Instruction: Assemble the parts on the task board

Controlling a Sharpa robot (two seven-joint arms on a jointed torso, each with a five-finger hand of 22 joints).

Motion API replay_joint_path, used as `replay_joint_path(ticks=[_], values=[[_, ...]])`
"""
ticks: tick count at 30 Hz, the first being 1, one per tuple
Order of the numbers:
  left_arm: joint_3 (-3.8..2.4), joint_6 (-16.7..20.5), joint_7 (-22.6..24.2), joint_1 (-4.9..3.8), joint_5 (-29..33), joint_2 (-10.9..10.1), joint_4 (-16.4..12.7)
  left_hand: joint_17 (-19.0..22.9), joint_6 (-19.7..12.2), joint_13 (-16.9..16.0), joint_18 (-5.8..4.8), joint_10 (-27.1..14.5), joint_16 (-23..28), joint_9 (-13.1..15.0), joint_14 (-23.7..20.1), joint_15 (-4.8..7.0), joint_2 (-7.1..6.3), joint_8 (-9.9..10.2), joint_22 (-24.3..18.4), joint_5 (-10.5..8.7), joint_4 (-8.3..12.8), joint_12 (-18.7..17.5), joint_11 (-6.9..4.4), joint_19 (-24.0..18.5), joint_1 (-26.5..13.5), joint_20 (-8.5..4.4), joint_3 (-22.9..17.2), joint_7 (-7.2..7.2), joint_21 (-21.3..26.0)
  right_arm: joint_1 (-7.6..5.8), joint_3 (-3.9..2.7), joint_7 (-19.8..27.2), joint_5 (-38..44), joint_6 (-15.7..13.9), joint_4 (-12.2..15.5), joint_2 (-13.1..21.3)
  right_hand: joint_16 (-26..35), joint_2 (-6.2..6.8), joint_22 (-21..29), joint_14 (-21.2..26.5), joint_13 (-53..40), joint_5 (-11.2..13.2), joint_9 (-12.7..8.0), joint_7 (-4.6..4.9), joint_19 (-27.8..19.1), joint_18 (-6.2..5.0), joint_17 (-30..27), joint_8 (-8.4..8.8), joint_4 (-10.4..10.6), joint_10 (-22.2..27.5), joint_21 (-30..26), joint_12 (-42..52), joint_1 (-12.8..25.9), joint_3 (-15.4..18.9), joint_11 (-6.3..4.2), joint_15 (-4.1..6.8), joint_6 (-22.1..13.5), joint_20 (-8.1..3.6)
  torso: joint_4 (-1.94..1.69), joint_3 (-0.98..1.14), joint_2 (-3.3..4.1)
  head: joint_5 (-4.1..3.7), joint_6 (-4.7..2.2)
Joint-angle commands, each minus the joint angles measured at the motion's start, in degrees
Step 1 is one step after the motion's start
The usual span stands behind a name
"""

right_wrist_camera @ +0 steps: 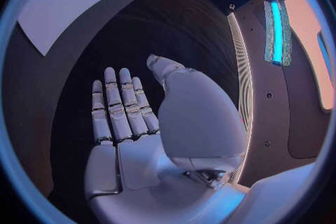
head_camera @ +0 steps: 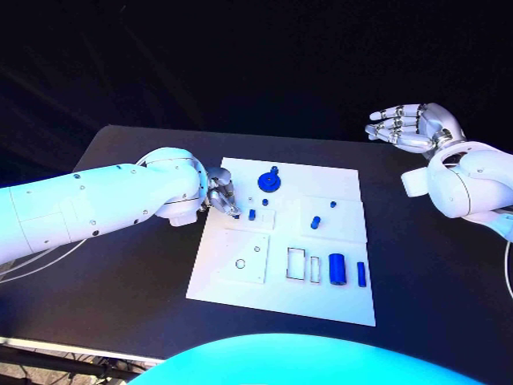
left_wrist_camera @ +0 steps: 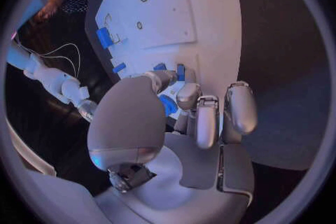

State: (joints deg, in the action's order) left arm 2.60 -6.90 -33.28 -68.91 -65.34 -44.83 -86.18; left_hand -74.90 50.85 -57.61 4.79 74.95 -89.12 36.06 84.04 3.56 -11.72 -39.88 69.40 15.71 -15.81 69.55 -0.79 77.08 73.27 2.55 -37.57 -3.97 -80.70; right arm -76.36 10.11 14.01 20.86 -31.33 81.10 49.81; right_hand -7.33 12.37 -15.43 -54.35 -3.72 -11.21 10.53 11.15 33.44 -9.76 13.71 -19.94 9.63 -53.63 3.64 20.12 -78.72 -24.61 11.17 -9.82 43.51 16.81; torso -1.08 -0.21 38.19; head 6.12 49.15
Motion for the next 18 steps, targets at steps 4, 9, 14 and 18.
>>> replay_joint_path(ticks=[4,9,14,18], values=[[0.09,-1.8,0.1,0.2,0.0,0.1,-0.1,-12.8,0.4,-0.1,-0.25,0.4,0.3,3.9,5.3,0.3,0.23,-0.3,0.0,0.1,7.1,0.4,-0.05,0.2,0.1,0.09,-7.4,0.6,-0.1,0.08,0.0,0.4,0.6,0.9,0.0,0.0,0.3,-0.28,0.1,0.2,0.1,0.0,-0.1,3.8,0.3,-0.32,-0.1,0.33,-0.4,0.0,0.0,-0.4,0.3,0.0,0.21,-0.13,0.3,-0.09,0.0,0.02,0.05,0.04,-0.02],[0.1,-2.1,0.0,0.2,0.3,0.3,0.0,-12.8,0.4,-0.2,-0.25,0.4,0.2,3.9,5.3,0.3,0.2,-0.3,0.0,0.09,7.1,0.4,-0.05,0.2,0.1,0.09,-7.5,0.6,-0.1,0.1,0.0,0.4,0.6,0.9,0.0,-0.1,0.3,-0.28,0.1,0.2,0.1,0.0,-0.1,3.8,0.3,-0.32,-0.1,0.33,-0.4,0.0,0.0,-0.4,0.3,0.0,0.21,-0.13,0.3,-0.09,0.02,0.09,0.07,0.04,0.08],[0.11,-2.6,-0.1,0.21,1.2,0.4,0.2,-12.9,0.6,-1.0,-0.27,0.9,0.2,4.1,5.3,0.31,0.15,-0.6,0.0,0.14,7.0,1.0,-0.06,0.2,-0.6,0.07,-7.8,0.65,-0.1,0.11,0.0,0.4,0.6,1.0,0.0,-0.1,0.3,-0.28,0.1,0.2,0.1,0.0,-0.1,3.8,0.3,-0.32,-0.1,0.33,-0.4,0.0,0.0,-0.4,0.3,0.0,0.21,-0.13,0.3,-0.09,0.06,0.12,0.06,0.08,0.12],[0.15,-2.6,-0.2,0.21,1.8,0.6,0.4,-12.9,1.0,-1.5,-0.29,1.2,0.2,4.4,5.4,0.42,-0.3,-1.0,0.1,0.05,6.6,1.3,-0.23,0.2,-1.8,0.01,-7.9,0.89,-0.2,0.11,0.0,0.4,0.6,1.0,0.0,0.0,0.3,-0.28,0.1,0.2,0.1,0.0,-0.1,3.8,0.3,-0.32,-0.1,0.33,-0.4,0.0,0.0,-0.4,0.3,0.0,0.21,-0.13,0.3,-0.09,0.07,0.14,0.06,0.04,0.17]])
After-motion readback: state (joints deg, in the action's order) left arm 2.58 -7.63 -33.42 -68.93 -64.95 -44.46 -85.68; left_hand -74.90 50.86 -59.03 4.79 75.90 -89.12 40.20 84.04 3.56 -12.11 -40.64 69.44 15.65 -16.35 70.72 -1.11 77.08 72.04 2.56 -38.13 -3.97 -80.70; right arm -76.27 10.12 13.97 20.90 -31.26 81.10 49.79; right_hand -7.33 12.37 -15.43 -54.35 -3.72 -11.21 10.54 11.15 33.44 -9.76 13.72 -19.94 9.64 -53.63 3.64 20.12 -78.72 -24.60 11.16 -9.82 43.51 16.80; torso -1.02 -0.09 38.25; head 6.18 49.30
